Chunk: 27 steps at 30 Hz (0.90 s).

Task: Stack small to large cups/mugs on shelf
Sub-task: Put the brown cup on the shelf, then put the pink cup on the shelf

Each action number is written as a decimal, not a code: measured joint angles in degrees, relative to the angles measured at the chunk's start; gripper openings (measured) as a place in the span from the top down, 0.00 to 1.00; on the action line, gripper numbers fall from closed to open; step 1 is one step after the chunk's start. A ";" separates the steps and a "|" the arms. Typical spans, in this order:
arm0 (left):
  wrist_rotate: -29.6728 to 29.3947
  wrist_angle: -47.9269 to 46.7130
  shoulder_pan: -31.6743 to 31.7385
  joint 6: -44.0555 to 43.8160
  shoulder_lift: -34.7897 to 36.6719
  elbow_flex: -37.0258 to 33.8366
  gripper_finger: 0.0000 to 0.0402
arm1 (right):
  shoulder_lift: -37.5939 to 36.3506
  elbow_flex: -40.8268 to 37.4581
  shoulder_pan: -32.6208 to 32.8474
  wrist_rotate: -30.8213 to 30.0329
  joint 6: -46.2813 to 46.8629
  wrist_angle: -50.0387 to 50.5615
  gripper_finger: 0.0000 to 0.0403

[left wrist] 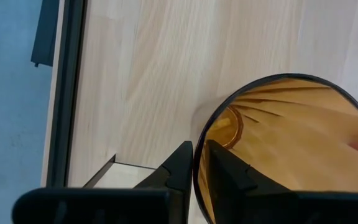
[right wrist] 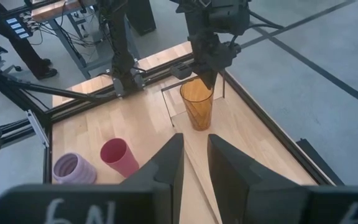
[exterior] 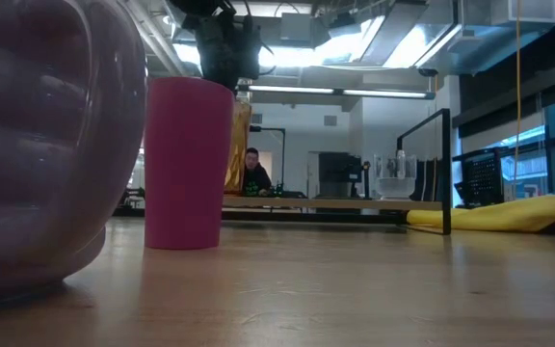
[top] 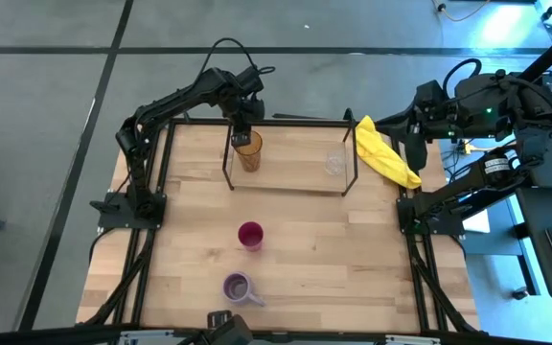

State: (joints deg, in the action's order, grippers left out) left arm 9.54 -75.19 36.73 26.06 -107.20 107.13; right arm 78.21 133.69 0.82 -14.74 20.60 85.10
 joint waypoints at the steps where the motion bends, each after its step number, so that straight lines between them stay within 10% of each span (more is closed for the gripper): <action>1: 0.00 -0.11 0.00 0.00 0.00 0.00 0.91 | -0.09 0.00 0.00 0.00 0.00 0.00 0.82; 27: 5.63 -5.27 -2.24 -5.15 1.68 9.02 0.81 | -3.88 0.00 0.00 -0.21 -2.80 0.04 0.82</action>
State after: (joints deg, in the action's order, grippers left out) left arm 15.17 -80.47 34.49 20.92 -105.52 116.15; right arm 74.32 133.69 0.82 -14.95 17.80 85.14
